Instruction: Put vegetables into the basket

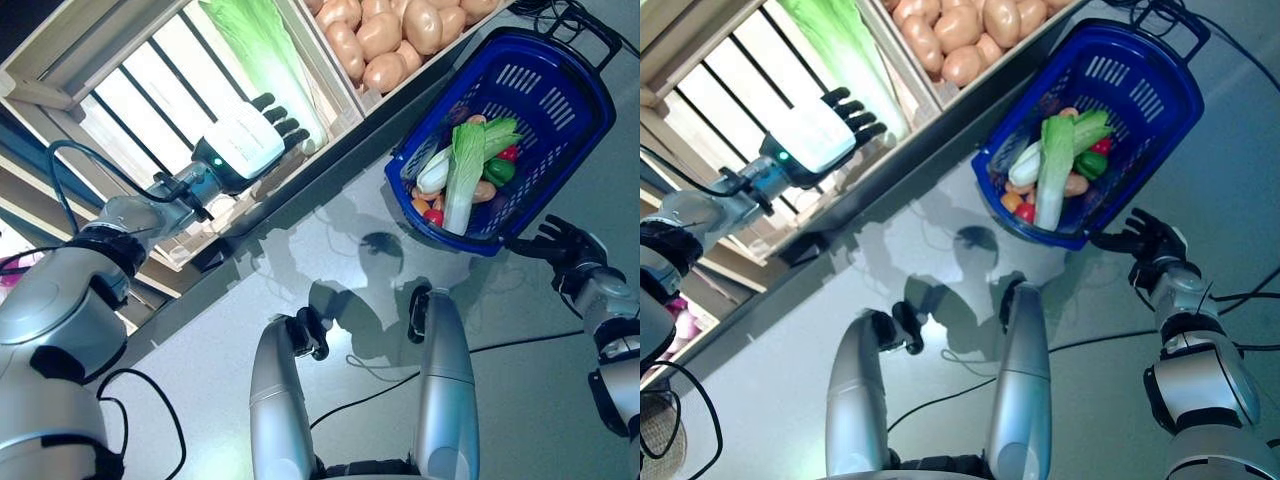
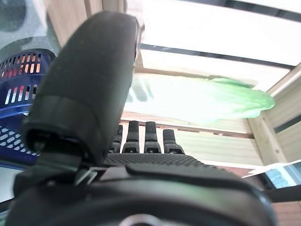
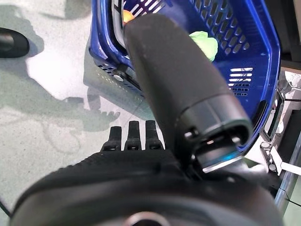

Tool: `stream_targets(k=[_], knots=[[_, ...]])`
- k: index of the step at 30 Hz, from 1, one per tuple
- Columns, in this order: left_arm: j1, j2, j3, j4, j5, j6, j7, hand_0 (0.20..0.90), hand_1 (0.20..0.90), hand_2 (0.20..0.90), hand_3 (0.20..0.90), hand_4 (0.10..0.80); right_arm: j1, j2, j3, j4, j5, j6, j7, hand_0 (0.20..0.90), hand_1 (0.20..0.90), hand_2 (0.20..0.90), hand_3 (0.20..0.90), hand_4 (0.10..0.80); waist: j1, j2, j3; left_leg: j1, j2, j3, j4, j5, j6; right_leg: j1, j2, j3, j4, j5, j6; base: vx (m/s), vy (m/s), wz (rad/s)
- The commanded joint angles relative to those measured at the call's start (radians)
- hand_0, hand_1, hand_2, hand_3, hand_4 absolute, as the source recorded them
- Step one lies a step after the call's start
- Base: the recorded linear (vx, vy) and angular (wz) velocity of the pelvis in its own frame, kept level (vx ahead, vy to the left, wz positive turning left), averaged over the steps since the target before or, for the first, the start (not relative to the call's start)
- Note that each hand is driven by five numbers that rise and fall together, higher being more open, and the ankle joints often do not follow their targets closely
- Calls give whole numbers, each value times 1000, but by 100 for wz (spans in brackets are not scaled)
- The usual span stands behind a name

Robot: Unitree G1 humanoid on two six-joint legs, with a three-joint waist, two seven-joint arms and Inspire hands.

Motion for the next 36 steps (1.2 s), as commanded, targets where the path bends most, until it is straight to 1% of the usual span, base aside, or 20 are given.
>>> stream_targets(k=[1, 4, 13, 19, 23, 27, 31, 36], knots=[[-151, 89, 58, 1, 15, 28, 119, 900, 900, 900, 900, 800, -18, -27, -38, -6, 7, -101, 32, 900, 900, 900, 900, 800, 3, -23, -4, 51, 45, -16, -20, -75, -103, 95, -35, 44, -159, 109, 67, 0, 0, 0], [-146, 99, 64, -3, 51, 12, 179, 900, 900, 900, 900, 800, -19, -26, -38, -7, 9, -100, 32, 900, 900, 900, 900, 800, 7, -23, -4, 47, 48, -18, -13, -78, -104, 93, -38, 45, -155, 109, 67, 0, 0, 0], [-175, 90, 52, -10, 54, 20, 160, 900, 900, 900, 900, 800, -33, -21, -29, -16, 5, -82, 34, 900, 900, 900, 900, 800, 4, -22, -4, 5, 55, -22, 19, -85, -102, 48, -40, 53, -124, 107, 68, 0, 0, 0], [-202, 85, 45, -18, 42, 47, 176, 900, 900, 900, 900, 800, -29, -24, -29, -22, 15, -85, 36, 900, 900, 900, 900, 800, -1, -23, -4, -41, 63, -24, 52, -94, -99, 2, -39, 59, -99, 105, 68, 4, 0, -1], [-236, 80, 35, -18, 19, 81, 162, 900, 900, 900, 900, 800, -24, -29, -34, -31, 28, -89, 38, 900, 900, 900, 900, 800, -6, -30, -4, -88, 71, -34, 101, -109, -96, -40, -40, 65, -70, 103, 68, 19, -8, -2], [-263, 72, 30, -10, 39, 89, 159, 900, 900, 900, 900, 800, -23, -31, -39, -34, 32, -86, 42, 900, 900, 900, 900, 800, -10, -35, -4, -131, 81, -44, 145, -121, -94, -80, -44, 67, -40, 101, 67, 21, -7, -4], [-323, 66, -1, -20, 42, 124, 122, 900, 900, 900, 900, 800, 4, -39, -45, -58, 36, -81, 53, 900, 900, 900, 900, 800, -22, -44, -4, -194, 96, -59, 198, -134, -89, -139, -46, 78, -6, 104, 67, 32, -7, -7], [-368, 52, -34, -7, 74, 134, 82, 900, 900, 900, 900, 800, 13, -44, -47, -59, 44, -85, 63, 900, 900, 900, 900, 800, -30, -50, -4, -250, 102, -71, 238, -142, -83, -193, -46, 85, 19, 109, 66, 8, -6, -2]])
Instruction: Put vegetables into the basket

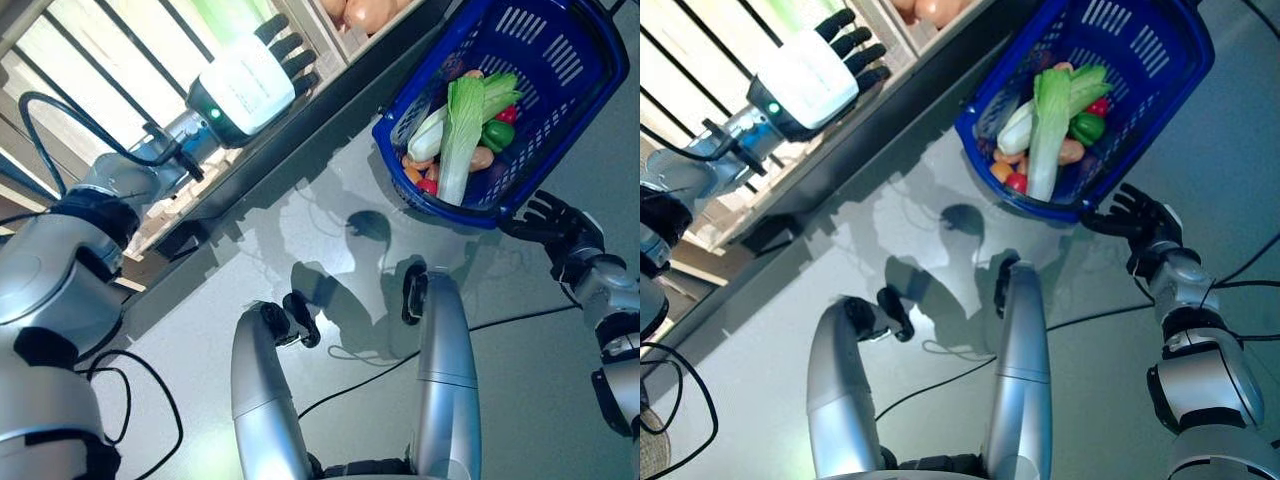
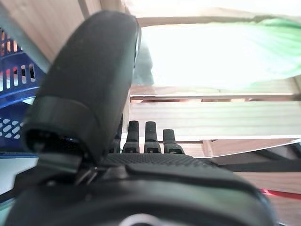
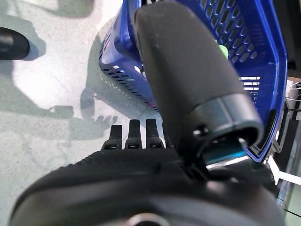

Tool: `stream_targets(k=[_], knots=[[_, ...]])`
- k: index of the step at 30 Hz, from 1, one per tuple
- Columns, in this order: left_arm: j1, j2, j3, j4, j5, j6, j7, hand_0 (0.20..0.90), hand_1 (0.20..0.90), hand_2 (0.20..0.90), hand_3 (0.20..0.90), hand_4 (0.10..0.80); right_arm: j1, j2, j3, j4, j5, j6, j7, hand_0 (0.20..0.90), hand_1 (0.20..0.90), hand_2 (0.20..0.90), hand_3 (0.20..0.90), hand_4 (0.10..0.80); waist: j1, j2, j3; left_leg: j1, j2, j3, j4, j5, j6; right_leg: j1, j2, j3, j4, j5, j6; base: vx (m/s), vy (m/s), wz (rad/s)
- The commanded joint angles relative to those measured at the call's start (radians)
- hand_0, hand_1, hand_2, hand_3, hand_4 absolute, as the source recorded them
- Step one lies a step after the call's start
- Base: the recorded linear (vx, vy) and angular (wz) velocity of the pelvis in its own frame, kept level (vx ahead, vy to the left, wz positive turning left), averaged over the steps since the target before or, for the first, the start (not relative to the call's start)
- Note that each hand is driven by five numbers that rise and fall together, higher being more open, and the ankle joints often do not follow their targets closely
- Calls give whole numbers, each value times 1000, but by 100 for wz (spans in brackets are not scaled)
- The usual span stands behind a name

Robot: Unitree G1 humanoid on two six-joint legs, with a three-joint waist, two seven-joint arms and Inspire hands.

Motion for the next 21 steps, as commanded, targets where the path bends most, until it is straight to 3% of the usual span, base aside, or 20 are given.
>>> stream_targets(k=[1, 5, 9, 14, 21], knots=[[-200, 46, -22, 8, 0, 87, 2, 900, 900, 900, 900, 800, 15, -29, -40, 23, 24, -36, -7, 900, 900, 900, 900, 800, -9, -36, -5, -11, 39, -73, 31, -93, -122, 48, -61, 41, -137, 117, 72, 9, -2, -4], [-214, 39, -36, 23, -21, 94, -73, 900, 900, 900, 900, 800, 12, -36, -42, 27, 44, -34, 2, 900, 900, 900, 900, 800, -14, -35, -5, -47, 43, -79, 60, -98, -120, 12, -61, 49, -112, 115, 71, 5, -1, -4], [-229, 29, -57, 55, -159, 193, -320, 900, 900, 900, 900, 800, 14, -46, -47, 25, 77, -38, 16, 900, 900, 900, 900, 800, -19, -35, -5, -90, 49, -86, 87, -99, -112, -27, -60, 55, -91, 115, 67, 1, -3, -3], [-231, 18, -64, 103, -211, 263, -521, 900, 900, 900, 900, 800, 18, -63, -62, 19, 111, -35, 23, 900, 900, 900, 900, 800, -23, -36, -5, -113, 52, -91, 103, -100, -108, -51, -61, 55, -75, 111, 61, 0, 0, 0], [-209, 6, -48, 160, -238, 282, -632, 900, 900, 900, 900, 800, 9, -77, -72, 28, 117, -31, 22, 900, 900, 900, 900, 800, -27, -41, -5, -99, 52, -85, 91, -94, -102, -39, -61, 46, -84, 112, 55, -2, -1, -2]])
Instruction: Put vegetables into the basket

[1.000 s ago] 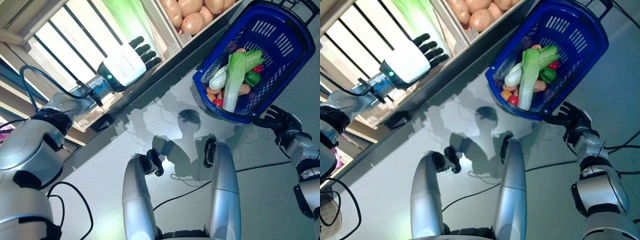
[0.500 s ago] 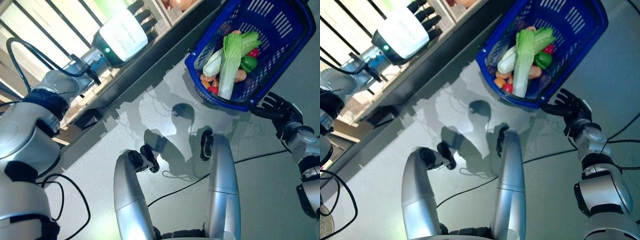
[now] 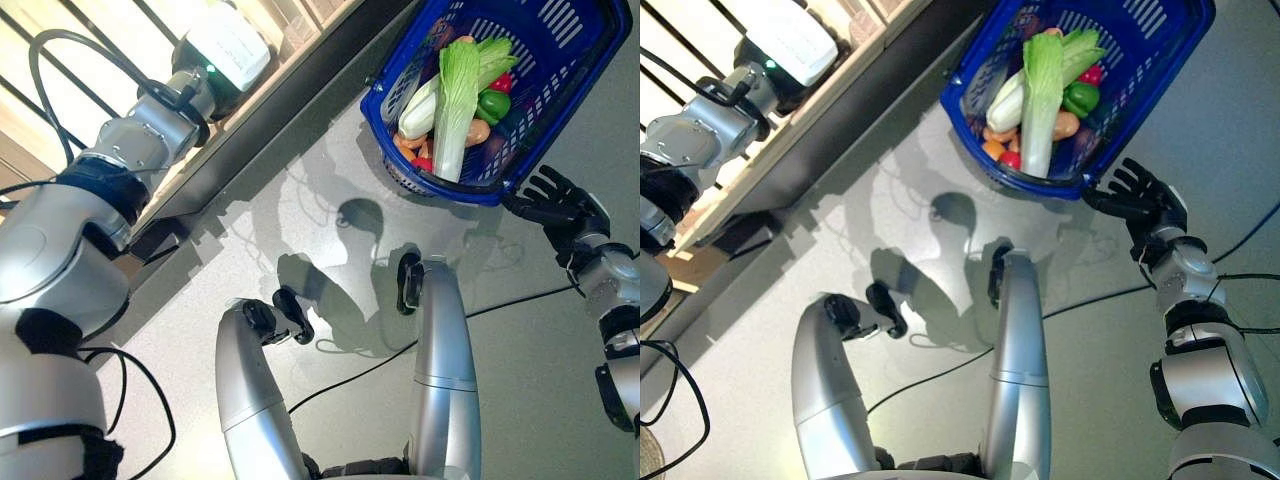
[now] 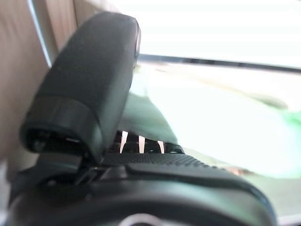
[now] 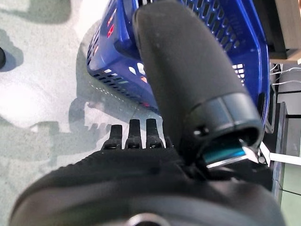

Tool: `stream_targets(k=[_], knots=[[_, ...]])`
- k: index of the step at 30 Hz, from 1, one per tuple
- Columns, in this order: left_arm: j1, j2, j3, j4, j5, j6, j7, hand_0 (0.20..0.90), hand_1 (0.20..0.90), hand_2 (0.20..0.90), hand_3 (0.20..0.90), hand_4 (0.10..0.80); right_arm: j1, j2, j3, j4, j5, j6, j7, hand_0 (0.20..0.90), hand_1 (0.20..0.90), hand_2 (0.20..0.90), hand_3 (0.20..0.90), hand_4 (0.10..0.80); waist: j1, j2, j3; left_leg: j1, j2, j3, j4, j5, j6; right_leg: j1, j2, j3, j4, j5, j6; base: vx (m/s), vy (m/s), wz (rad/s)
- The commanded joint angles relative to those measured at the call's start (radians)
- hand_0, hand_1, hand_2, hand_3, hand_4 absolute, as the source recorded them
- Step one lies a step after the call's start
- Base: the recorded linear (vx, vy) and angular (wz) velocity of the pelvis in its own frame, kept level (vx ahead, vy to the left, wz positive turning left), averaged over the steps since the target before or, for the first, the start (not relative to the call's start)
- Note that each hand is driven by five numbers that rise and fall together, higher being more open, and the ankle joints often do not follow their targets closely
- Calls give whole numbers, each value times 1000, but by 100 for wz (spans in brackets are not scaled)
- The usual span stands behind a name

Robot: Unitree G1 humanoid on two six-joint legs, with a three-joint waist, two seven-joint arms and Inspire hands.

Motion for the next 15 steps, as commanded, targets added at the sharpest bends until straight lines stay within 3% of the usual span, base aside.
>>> stream_targets(k=[1, 6, 7, 8, 9, 15], knots=[[-101, 55, 10, 136, -65, 113, -97, 900, 900, 900, 900, 800, 25, -63, -40, 53, 20, -16, -44, 900, 900, 900, 900, 800, -4, -32, -4, 2, 27, -83, 0, -65, -114, 71, -67, 25, -156, 113, 61, 0, 0, 0], [-90, 59, 16, 147, -72, 109, -120, 900, 900, 900, 900, 800, 24, -72, -41, 43, 34, -21, -46, 900, 900, 900, 900, 800, -5, -34, -4, 18, 26, -80, -17, -58, -115, 88, -65, 21, -168, 116, 62, -6, 2, 0], [-89, 61, 21, 150, -69, 85, -114, 580, 580, 580, 580, 587, 21, -69, -45, 39, 36, -25, -48, 900, 900, 900, 900, 800, -4, -35, -4, 28, 27, -77, -28, -54, -114, 98, -65, 18, -178, 119, 62, 0, 0, 0], [-88, 61, 21, 150, -69, 85, -114, 488, 488, 488, 488, 525, 21, -69, -45, 39, 36, -25, -48, 900, 900, 900, 900, 800, -4, -35, -4, 28, 27, -77, -29, -54, -114, 98, -65, 18, -179, 119, 62, -38, 8, 0], [-89, 62, 19, 148, -70, 76, -111, 300, 300, 300, 300, 400, 19, -68, -46, 34, 37, -24, -50, 900, 900, 900, 900, 800, -4, -35, -4, 35, 27, -76, -35, -51, -116, 105, -64, 15, -185, 121, 63, 0, 0, 0], [-91, 78, 20, 143, -83, 16, -64, 300, 300, 300, 300, 400, 25, -68, -54, 28, 44, -35, -41, 900, 900, 900, 900, 800, 0, -34, -4, 85, 25, -63, -72, -40, -114, 156, -64, 4, -213, 124, 63, -11, -3, 0]])
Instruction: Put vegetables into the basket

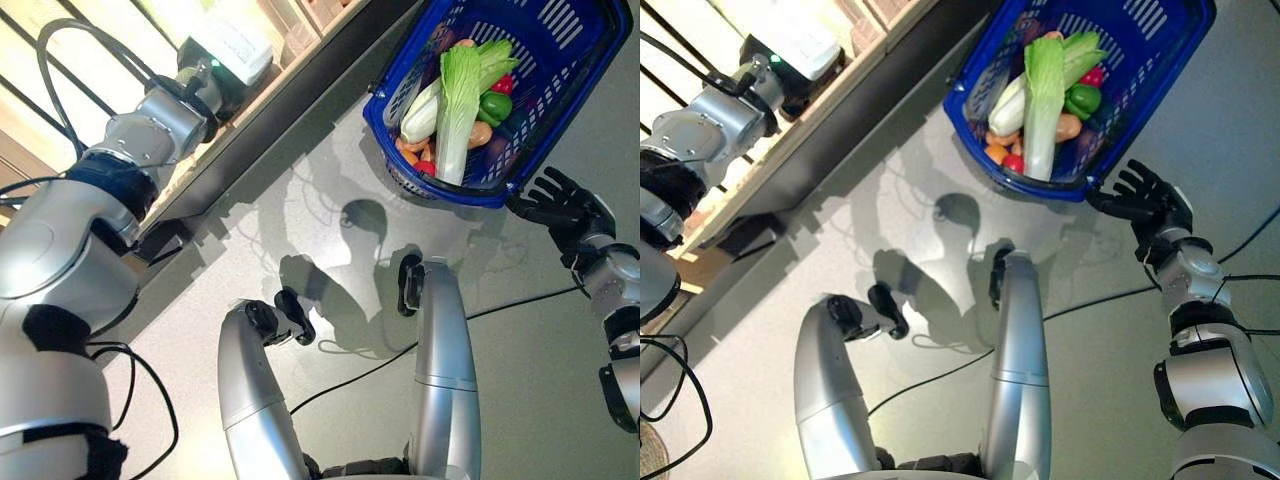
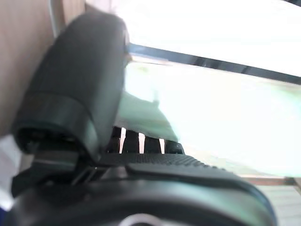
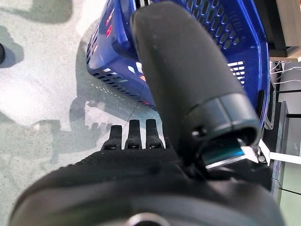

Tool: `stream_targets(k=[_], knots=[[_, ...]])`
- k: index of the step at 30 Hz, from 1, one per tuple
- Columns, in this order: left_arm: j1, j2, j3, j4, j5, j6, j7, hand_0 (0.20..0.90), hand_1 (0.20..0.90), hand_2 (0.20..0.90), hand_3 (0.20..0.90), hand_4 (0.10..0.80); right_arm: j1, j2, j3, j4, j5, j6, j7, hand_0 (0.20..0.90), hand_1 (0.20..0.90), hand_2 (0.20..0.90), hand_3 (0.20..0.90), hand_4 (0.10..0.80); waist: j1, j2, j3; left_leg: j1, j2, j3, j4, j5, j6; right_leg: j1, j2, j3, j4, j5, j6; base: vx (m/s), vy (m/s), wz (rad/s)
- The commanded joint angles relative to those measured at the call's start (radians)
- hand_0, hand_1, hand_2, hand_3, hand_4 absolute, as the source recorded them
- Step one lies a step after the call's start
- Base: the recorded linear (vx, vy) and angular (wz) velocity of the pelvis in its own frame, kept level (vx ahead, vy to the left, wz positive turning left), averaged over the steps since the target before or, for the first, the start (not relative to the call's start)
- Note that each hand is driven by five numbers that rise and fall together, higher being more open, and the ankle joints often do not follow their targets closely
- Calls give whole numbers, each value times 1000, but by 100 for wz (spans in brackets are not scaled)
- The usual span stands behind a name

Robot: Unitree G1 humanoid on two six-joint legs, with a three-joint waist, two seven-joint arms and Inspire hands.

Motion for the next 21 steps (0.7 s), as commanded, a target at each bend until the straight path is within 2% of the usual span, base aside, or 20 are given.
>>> stream_targets(k=[1, 12, 21], knots=[[-78, 109, 0, 117, -38, 23, 15, 300, 300, 300, 300, 400, 20, -56, -55, 28, 43, -40, -40, 900, 900, 900, 900, 800, -5, -34, -4, 48, 26, -73, -49, -45, -104, 133, -59, 4, -209, 125, 65, 0, 0, 0], [-39, 128, 32, 109, -27, -36, 55, 300, 300, 300, 300, 400, 22, -41, -46, 40, 32, -33, 2, 900, 900, 900, 900, 800, 2, -38, -4, 212, 21, -36, -169, -11, -110, 292, -41, -28, -295, 128, 63, -6, -3, 1], [0, 156, 56, 96, -83, -120, 140, 300, 300, 300, 300, 400, 80, -9, -63, 41, 17, -63, 37, 900, 900, 900, 900, 800, 2, -41, -5, 418, 17, -11, -326, 51, -119, 492, -28, -45, -398, 132, 48, 15, -6, -1]])
